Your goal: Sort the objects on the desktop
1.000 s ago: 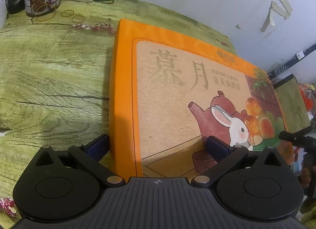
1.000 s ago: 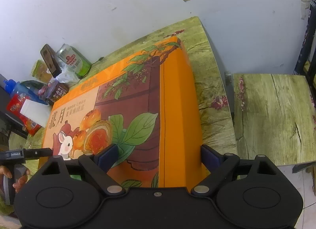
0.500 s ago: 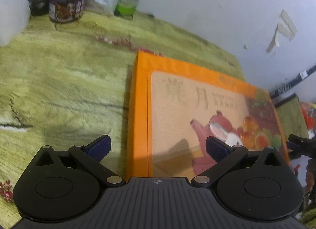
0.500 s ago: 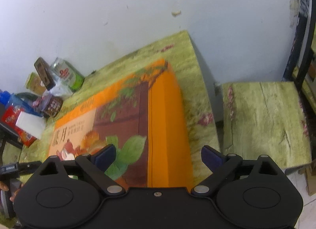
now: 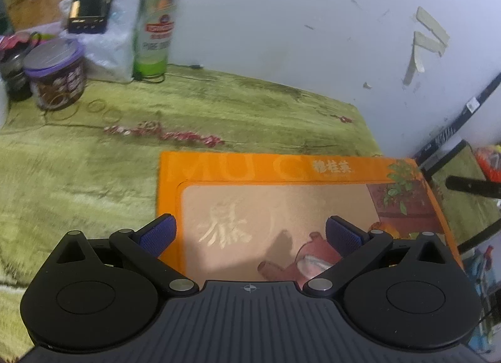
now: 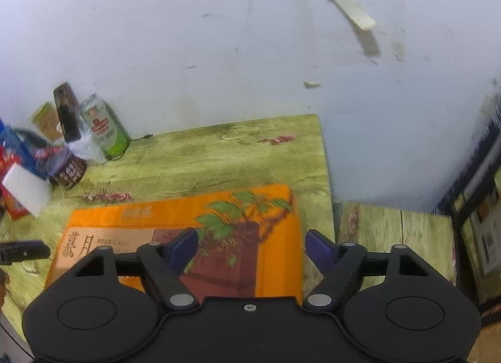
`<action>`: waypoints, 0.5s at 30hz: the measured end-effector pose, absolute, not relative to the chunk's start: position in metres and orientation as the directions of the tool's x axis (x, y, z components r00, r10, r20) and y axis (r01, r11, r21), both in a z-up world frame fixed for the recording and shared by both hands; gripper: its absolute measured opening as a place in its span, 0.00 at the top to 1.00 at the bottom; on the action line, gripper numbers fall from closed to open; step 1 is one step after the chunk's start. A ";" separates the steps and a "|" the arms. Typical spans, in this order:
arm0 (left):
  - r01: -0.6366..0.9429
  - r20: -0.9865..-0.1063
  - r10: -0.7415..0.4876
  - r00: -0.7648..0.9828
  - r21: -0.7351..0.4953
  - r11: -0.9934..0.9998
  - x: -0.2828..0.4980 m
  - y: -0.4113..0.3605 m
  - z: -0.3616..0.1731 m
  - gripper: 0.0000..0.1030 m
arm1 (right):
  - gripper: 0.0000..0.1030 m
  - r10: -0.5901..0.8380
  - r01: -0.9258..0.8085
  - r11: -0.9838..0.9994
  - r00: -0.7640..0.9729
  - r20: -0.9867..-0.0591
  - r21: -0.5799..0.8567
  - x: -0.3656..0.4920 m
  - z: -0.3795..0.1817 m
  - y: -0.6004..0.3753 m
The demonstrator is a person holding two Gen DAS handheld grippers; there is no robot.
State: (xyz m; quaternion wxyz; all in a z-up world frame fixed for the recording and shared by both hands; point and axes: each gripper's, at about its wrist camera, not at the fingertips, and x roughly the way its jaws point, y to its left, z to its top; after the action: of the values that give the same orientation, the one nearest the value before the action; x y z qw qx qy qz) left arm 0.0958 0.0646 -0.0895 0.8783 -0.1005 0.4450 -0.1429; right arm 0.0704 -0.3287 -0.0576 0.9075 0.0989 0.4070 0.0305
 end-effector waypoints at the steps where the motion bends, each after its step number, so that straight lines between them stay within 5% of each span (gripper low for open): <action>1: 0.163 -0.753 -0.340 0.564 -0.303 0.939 0.099 0.062 -0.091 0.01 | 0.35 0.134 0.013 0.982 0.665 -0.735 0.191 0.075 -0.057 -0.325; 15: 0.255 -0.763 -0.371 0.530 -0.273 0.927 0.130 0.025 -0.105 0.01 | 0.58 0.105 -0.030 0.994 0.583 -0.806 0.108 0.125 -0.081 -0.306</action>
State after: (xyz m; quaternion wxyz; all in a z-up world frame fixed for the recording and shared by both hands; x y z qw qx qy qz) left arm 0.1300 0.0251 -0.1046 0.8724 -0.0640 0.4502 -0.1794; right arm 0.1245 -0.3057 -0.0814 0.8886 0.0412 0.4552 0.0379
